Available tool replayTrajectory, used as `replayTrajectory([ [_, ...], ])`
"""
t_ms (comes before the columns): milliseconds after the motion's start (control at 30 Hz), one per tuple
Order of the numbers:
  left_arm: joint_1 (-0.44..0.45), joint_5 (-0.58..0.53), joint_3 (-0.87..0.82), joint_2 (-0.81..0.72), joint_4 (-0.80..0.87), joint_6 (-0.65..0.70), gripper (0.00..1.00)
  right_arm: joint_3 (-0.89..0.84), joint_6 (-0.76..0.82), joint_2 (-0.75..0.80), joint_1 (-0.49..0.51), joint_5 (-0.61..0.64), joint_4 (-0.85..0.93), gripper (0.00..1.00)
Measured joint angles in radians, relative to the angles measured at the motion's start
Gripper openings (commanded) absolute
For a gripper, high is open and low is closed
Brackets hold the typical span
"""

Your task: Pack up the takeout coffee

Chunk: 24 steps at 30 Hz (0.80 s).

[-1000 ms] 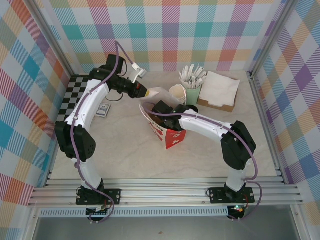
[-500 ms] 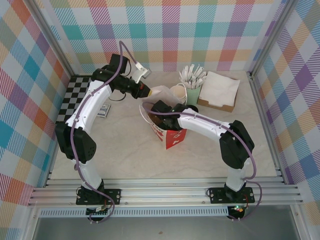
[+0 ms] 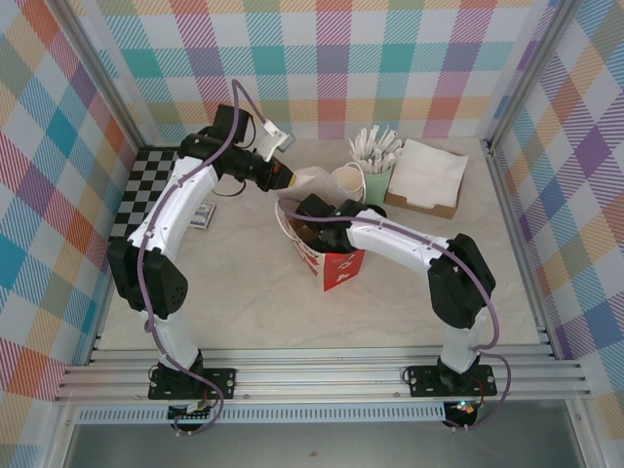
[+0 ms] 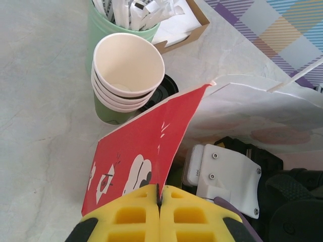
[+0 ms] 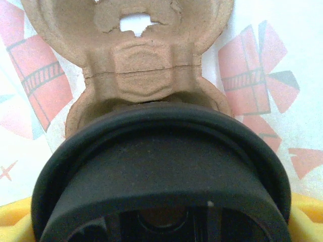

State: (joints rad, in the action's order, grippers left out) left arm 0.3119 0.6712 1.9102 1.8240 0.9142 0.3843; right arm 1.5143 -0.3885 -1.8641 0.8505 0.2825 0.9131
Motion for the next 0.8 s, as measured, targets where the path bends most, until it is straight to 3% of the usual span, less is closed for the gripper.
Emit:
replayTrajectory([
  [800,0.0,0.02,-0.043,-0.063,-0.075,-0.048,0.0,0.061,-0.065,0.011,0.0,-0.022,0.05,0.87],
])
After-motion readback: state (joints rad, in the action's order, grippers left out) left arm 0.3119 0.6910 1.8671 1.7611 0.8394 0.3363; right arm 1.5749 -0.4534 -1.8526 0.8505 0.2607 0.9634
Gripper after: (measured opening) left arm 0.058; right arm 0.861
